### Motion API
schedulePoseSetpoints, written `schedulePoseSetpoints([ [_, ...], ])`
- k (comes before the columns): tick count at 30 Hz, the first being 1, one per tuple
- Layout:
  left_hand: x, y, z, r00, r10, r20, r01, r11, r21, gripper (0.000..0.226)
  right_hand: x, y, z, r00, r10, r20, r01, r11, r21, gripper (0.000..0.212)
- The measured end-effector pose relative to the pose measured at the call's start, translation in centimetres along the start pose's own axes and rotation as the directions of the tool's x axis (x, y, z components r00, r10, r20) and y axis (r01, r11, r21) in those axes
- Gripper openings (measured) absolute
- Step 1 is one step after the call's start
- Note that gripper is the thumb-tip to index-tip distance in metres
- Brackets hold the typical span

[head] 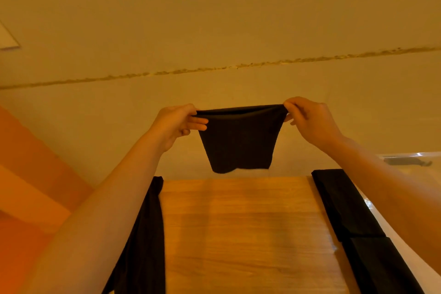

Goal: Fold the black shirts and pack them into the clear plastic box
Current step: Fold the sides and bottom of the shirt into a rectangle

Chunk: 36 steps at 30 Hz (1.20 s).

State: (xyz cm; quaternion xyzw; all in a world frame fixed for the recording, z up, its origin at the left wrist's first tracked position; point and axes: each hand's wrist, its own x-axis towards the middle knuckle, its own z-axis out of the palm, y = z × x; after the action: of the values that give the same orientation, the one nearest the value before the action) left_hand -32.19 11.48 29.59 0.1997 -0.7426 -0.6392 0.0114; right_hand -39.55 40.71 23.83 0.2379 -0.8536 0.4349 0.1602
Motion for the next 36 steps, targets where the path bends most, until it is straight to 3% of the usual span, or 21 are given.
schedulePoseSetpoints([
  [6,-5.1,-9.1,-1.3,0.99,-0.008,0.141,-0.001,0.998,0.064,0.021,-9.5,1.0,2.8,0.998,0.055,0.028,-0.058,0.993,0.104,0.015],
  [9,-8.6,-16.4,-0.8,0.988,-0.11,0.112,0.1,0.99,0.095,0.02,-16.6,2.8,5.1,0.992,0.019,0.122,-0.021,1.0,0.013,0.039],
  [12,-11.7,-24.2,0.1,0.952,-0.274,0.135,0.261,0.959,0.11,0.02,-24.1,5.3,7.7,0.959,0.058,0.277,-0.027,0.993,-0.114,0.045],
  [14,-13.8,-28.4,0.8,0.906,-0.398,0.143,0.382,0.915,0.13,0.019,-28.5,6.3,9.0,0.921,0.033,0.387,0.046,0.98,-0.194,0.049],
  [18,-16.9,-32.4,1.2,0.875,-0.483,0.023,0.475,0.868,0.144,0.013,-33.3,6.5,10.3,0.883,-0.07,0.463,0.236,0.921,-0.311,0.056],
  [22,-17.5,-32.6,0.2,0.876,-0.481,-0.038,0.48,0.863,0.158,0.012,-35.1,5.4,10.4,0.891,-0.023,0.453,0.204,0.912,-0.355,0.053],
  [28,-19.4,-33.4,-1.1,0.903,-0.424,0.064,0.389,0.873,0.293,0.013,-37.5,3.3,9.8,0.876,-0.033,0.482,0.231,0.904,-0.358,0.047],
  [31,-20.9,-34.1,-1.4,0.946,-0.315,0.075,0.255,0.867,0.428,0.015,-37.9,2.0,9.9,0.856,-0.039,0.515,0.254,0.9,-0.354,0.034],
  [34,-21.8,-34.7,-0.5,0.997,-0.053,0.056,0.01,0.81,0.587,0.016,-37.2,0.2,11.5,0.845,-0.08,0.529,0.282,0.907,-0.312,0.03],
  [36,-21.1,-35.1,1.1,0.963,0.232,0.135,-0.262,0.704,0.66,0.021,-36.0,-0.9,13.8,0.837,-0.081,0.541,0.284,0.91,-0.302,0.032],
])
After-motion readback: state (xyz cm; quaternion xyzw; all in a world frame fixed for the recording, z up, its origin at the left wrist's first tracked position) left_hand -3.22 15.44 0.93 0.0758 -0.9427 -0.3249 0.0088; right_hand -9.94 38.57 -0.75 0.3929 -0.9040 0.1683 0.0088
